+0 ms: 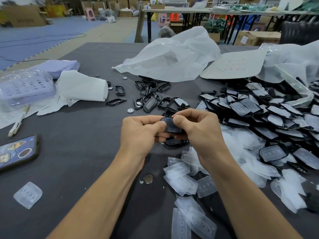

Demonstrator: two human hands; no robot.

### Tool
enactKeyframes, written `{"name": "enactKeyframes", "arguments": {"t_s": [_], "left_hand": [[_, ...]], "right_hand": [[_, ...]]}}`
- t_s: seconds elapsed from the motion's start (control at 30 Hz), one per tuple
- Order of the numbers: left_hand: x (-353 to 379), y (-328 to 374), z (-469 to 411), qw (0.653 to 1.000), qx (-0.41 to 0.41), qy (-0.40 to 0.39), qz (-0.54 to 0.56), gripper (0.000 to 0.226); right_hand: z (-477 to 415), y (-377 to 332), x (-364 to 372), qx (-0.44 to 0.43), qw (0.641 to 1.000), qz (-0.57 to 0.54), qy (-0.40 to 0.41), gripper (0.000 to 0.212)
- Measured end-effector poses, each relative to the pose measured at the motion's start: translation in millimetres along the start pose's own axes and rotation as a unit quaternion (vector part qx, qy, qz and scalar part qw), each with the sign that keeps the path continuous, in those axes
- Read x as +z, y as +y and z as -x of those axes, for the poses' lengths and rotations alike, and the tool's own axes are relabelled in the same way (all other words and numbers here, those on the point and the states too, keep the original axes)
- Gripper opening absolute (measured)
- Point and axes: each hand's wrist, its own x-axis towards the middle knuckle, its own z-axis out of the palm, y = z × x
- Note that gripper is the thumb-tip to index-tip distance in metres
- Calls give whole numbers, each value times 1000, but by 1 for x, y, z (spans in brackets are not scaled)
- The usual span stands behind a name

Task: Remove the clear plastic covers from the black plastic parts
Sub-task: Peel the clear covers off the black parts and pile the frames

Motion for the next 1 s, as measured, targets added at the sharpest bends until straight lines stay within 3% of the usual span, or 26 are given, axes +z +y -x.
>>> {"name": "enactKeyframes", "arguments": {"t_s": [0.23,0.5,0.83,1.0], "left_hand": [[-1,-1,2,1000,7,-27,5,31],[-2,-4,-2,999,34,-2,-16,18],[-4,-7,-5,999,52,-3,-8,19],[-6,-7,-4,995,68,-51,-47,29]], "right_hand": [[0,1,0,-19,999,26,7,26],[0,0,0,-16,1000,18,-13,33],[1,0,-2,-8,999,-2,-47,30],[1,-4,-3,16,998,-17,-59,36]]}}
